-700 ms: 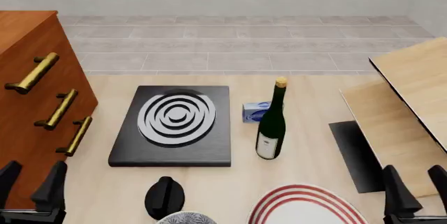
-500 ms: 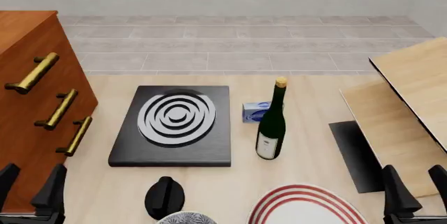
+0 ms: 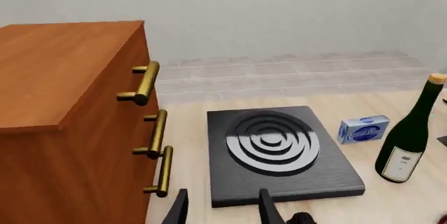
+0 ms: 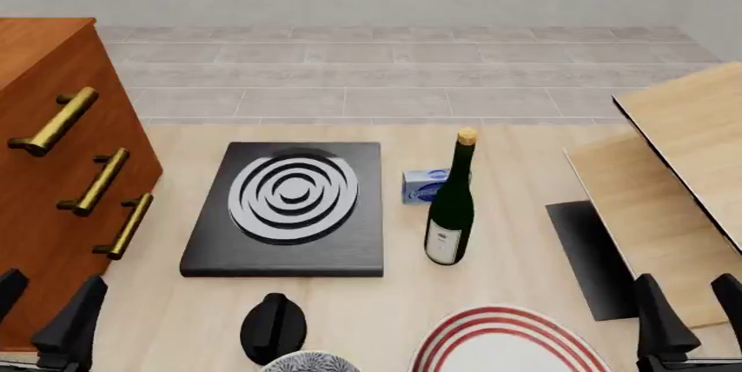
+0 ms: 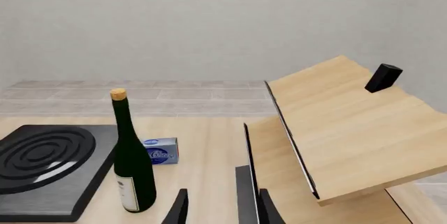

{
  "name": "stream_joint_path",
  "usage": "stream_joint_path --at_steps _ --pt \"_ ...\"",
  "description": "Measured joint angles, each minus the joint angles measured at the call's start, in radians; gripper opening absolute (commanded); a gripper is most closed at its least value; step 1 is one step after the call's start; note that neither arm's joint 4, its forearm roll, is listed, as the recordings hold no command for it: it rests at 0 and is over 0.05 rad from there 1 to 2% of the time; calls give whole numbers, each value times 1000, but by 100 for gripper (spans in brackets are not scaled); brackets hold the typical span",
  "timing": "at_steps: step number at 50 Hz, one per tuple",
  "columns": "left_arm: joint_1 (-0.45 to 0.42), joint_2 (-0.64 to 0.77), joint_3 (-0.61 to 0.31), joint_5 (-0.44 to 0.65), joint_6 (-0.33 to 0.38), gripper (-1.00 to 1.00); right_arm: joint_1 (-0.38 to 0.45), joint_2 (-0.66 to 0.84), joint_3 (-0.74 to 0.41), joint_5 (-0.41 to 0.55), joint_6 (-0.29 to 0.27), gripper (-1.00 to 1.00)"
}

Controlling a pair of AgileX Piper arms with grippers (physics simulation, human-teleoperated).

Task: Put the bowl on the stove.

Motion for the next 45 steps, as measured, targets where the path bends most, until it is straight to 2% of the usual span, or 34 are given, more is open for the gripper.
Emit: stream_joint_path --at_steps 11,20,36,45 --pt "-106 -3 -159 238 3 100 0 0 0 0 0 100" --pt "-166 -4 -266 376 -6 100 0 0 0 0 0 100" --pt "-241 -5 -310 524 13 100 1 2 1 -3 0 100" --pt "-320 -2 -271 566 -33 100 1 1 1 -2 0 100"
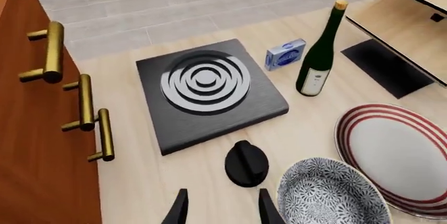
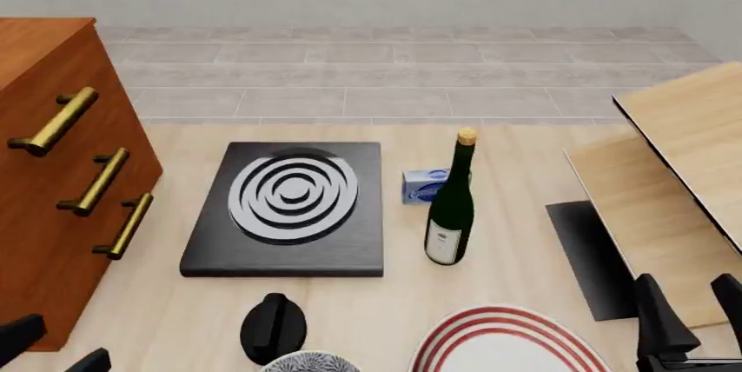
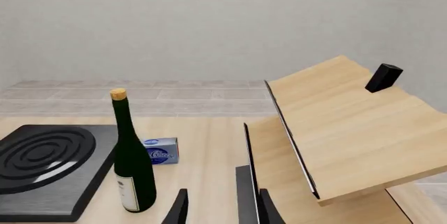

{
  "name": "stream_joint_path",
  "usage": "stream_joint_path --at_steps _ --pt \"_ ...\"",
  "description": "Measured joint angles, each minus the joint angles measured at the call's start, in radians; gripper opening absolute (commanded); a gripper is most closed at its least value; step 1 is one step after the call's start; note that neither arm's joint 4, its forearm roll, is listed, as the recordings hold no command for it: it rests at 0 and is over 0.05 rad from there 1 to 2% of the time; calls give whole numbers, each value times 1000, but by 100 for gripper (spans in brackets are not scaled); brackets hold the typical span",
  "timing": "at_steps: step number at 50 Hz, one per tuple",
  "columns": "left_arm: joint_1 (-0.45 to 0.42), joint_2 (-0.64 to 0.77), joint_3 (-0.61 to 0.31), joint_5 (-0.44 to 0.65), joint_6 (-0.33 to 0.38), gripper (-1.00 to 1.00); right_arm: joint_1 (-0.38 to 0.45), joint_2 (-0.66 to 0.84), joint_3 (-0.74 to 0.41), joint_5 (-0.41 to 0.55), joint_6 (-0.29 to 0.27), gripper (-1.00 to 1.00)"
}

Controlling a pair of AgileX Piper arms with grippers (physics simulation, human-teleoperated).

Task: Put the bowl on the stove.

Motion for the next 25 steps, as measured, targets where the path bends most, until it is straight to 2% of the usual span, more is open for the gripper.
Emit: stream_joint_path --at_steps 9,25 --pt "-87 49 53 -23 -39 100 0 0 0 0 0 100" --pt "-218 230 148 -192 -91 100 0 0 0 0 0 100"
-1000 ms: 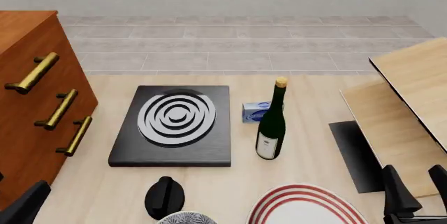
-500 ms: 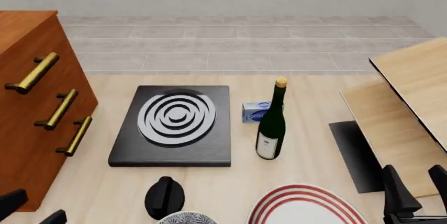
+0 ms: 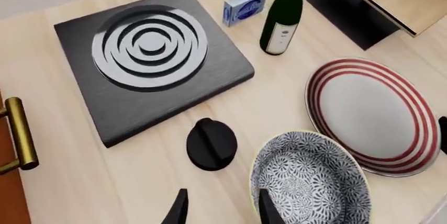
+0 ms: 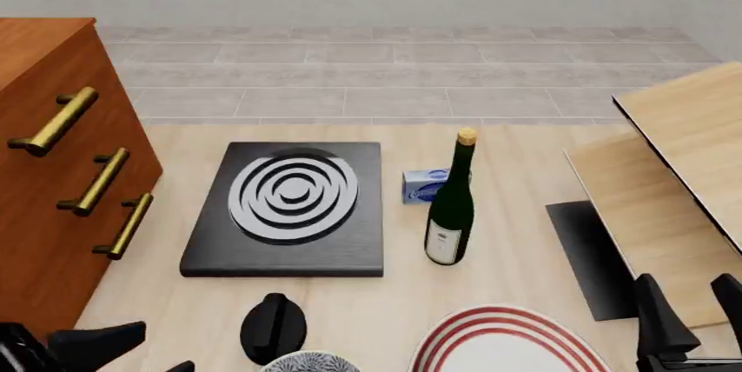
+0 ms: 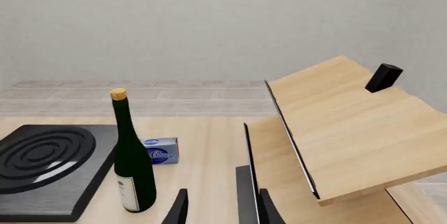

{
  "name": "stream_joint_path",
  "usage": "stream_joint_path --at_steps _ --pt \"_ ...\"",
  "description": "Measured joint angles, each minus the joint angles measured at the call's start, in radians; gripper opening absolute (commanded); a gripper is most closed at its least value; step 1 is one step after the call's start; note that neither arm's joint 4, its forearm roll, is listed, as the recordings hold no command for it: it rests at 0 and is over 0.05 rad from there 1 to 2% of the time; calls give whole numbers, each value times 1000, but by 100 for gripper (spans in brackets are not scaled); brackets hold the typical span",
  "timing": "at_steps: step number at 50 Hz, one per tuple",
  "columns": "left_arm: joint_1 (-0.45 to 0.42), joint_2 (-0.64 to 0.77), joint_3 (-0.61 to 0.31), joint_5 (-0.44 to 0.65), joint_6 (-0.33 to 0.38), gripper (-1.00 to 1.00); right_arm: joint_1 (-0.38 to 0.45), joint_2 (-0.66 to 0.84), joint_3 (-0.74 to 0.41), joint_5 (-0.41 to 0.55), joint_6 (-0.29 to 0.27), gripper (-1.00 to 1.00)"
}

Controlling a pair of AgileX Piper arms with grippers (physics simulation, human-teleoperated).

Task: Put the bowl on the stove.

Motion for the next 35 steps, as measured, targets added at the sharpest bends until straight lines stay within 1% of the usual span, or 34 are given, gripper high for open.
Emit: stream_joint_path --at_steps 10,22,35 --pt "-40 65 18 -52 -5 100 0 0 0 0 0 100" --pt "-74 102 35 -81 -9 100 0 0 0 0 0 100" --pt "-116 158 58 -148 -35 100 0 0 0 0 0 100"
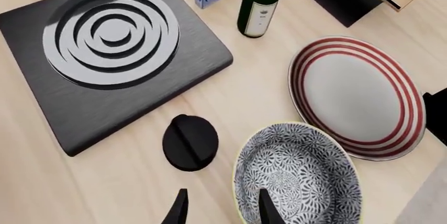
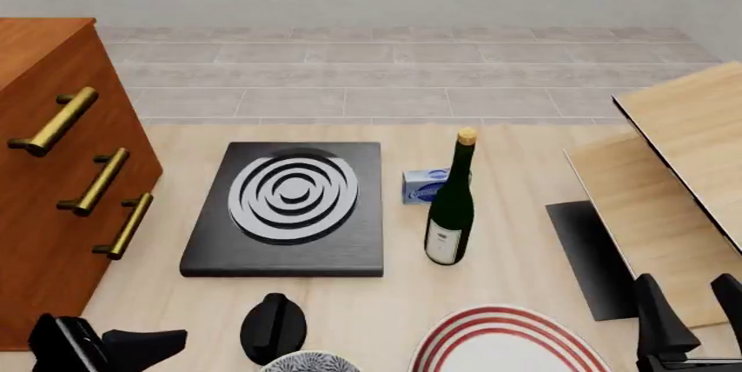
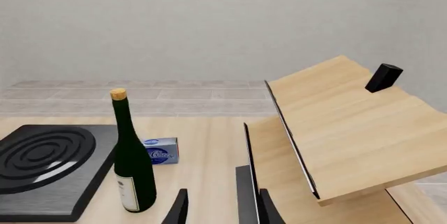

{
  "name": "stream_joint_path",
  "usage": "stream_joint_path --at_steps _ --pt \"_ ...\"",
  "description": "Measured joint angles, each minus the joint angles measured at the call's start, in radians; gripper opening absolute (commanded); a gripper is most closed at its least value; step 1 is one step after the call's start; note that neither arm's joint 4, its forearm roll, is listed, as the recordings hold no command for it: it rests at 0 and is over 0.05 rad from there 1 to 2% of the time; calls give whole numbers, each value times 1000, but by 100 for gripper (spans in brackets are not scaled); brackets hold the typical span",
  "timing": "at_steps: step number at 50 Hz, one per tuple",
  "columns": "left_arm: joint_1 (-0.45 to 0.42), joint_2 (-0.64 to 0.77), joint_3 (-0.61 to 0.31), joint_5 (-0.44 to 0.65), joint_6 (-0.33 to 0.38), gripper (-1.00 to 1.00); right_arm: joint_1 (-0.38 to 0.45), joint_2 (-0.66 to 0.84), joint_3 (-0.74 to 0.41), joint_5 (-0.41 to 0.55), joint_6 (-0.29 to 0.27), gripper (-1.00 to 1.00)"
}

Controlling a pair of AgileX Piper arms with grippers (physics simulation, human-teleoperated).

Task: Put the bowl on the stove.

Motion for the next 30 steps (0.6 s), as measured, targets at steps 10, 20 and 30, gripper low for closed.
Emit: stream_joint_path --at_steps 10,20,30 --pt "-37 87 20 -96 -16 100 0 0 0 0 0 100" --pt "-70 189 41 -205 -30 100 0 0 0 0 0 100" --pt "-96 325 85 -346 -71 100 0 0 0 0 0 100"
